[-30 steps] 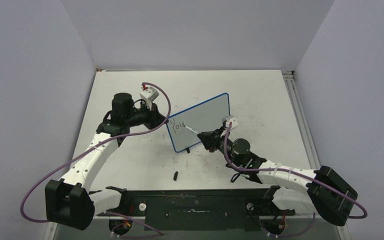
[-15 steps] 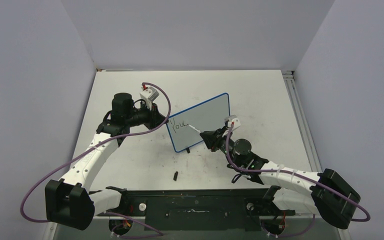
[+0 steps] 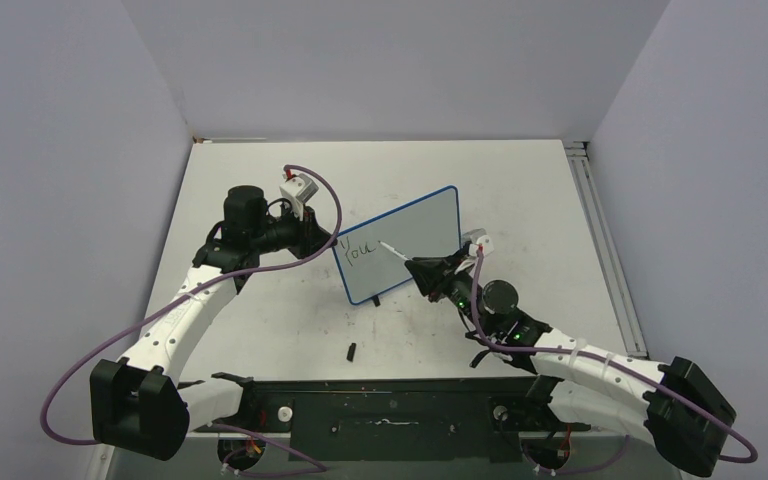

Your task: Write a sentence on the whiteboard

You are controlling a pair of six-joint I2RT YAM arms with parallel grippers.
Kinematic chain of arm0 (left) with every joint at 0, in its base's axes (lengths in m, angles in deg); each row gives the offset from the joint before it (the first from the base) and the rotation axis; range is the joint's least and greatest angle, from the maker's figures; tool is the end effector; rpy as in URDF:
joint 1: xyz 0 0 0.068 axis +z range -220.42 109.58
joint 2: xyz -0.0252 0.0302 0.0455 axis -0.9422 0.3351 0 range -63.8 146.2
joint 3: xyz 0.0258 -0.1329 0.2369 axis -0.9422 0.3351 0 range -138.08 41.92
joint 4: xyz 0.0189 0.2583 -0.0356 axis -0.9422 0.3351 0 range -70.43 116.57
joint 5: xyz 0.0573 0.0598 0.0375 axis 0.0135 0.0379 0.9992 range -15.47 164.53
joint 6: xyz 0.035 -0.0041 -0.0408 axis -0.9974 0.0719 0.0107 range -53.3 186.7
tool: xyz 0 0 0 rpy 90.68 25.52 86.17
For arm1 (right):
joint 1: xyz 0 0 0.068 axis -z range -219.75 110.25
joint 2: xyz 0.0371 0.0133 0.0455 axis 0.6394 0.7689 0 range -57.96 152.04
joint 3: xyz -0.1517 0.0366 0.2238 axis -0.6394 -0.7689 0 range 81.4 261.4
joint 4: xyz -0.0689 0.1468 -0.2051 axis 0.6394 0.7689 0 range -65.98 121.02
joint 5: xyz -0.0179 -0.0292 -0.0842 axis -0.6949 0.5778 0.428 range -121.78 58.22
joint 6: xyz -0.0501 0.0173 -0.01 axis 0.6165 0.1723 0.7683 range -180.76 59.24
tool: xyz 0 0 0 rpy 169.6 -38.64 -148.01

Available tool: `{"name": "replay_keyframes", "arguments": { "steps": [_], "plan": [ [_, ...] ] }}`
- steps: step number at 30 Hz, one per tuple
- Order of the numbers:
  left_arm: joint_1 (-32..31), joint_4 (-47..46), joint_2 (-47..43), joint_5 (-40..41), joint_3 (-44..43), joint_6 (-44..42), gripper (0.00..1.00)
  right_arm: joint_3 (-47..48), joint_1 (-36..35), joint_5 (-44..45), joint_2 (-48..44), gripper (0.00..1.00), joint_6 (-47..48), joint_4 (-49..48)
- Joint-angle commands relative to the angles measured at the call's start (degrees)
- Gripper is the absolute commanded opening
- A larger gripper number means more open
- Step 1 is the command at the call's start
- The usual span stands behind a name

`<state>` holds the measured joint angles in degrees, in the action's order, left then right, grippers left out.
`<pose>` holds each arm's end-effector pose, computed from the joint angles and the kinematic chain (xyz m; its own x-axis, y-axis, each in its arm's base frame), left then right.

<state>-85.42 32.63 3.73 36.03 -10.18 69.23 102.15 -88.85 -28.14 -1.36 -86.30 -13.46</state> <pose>0.2461 -0.0891 0.3016 -0.4925 0.0962 -0.8650 0.7100 0.6191 -0.3354 0.1443 0.1633 0.2421 -0.2906 0.3217 -0.9011 -0.6512 0.6235 0.4326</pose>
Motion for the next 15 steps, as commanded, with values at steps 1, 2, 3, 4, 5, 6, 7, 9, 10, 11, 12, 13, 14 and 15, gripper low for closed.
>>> {"name": "replay_keyframes", "arguments": {
  "steps": [1,2,3,4,5,6,7,9,10,11,12,13,14,15],
  "plan": [
    [-0.02,-0.09,-0.03,-1.5,-0.36,0.38,0.0,1.94,0.25,1.03,-1.71,0.05,1.74,-0.7],
    [-0.02,-0.06,-0.03,-1.56,-0.37,0.38,0.0,2.14,0.3,1.1,-1.59,0.05,1.84,-0.94],
    [-0.02,-0.06,0.04,-1.54,-0.36,0.38,0.0,2.37,0.36,1.11,-1.44,0.05,1.97,-1.2],
    [-0.02,-0.07,0.18,-1.54,-0.37,0.35,0.0,2.56,0.48,1.12,-1.15,0.05,2.06,-1.58],
    [-0.02,-0.07,0.16,-1.54,-0.36,0.37,0.0,2.74,0.53,1.11,-0.86,0.05,2.15,-2.06],
    [-0.05,-0.11,0.24,-1.56,-0.37,0.38,0.0,2.98,0.55,1.06,-0.4,0.05,2.24,-2.4],
    [-0.03,-0.06,0.31,-1.51,-0.36,0.38,0.0,3.2,0.65,0.97,-0.05,0.05,2.37,-3.06],
    [-0.02,-0.06,0.28,-1.5,-0.35,0.31,0.0,3.69,0.6,0.65,0.95,0.05,2.58,-3.66],
    [-0.02,-0.05,0.3,-1.52,-0.37,0.3,0.0,4.03,0.69,0.56,1.3,0.05,2.74,-4.09],
    [-0.05,-0.08,0.32,-1.49,-0.37,0.29,0.0,4.3,0.75,0.42,1.79,0.05,2.78,-4.36],
    [-0.03,-0.09,0.4,-1.58,-0.36,0.33,0.0,4.44,0.71,0.33,2.13,0.05,2.88,-4.56],
    [-0.05,-0.06,0.48,-1.65,-0.4,0.32,0.0,4.71,0.79,0.32,2.6,0.05,2.91,-4.85],
    [-0.03,-0.1,0.5,-1.6,-0.45,0.3,0.0,4.8,0.75,0.24,3.08,0.05,2.95,-5.15],
    [-0.05,-0.07,0.49,-1.63,-0.45,0.29,0.0,4.94,0.82,0.19,3.42,0.05,3.0,-5.45]
  ]
}}
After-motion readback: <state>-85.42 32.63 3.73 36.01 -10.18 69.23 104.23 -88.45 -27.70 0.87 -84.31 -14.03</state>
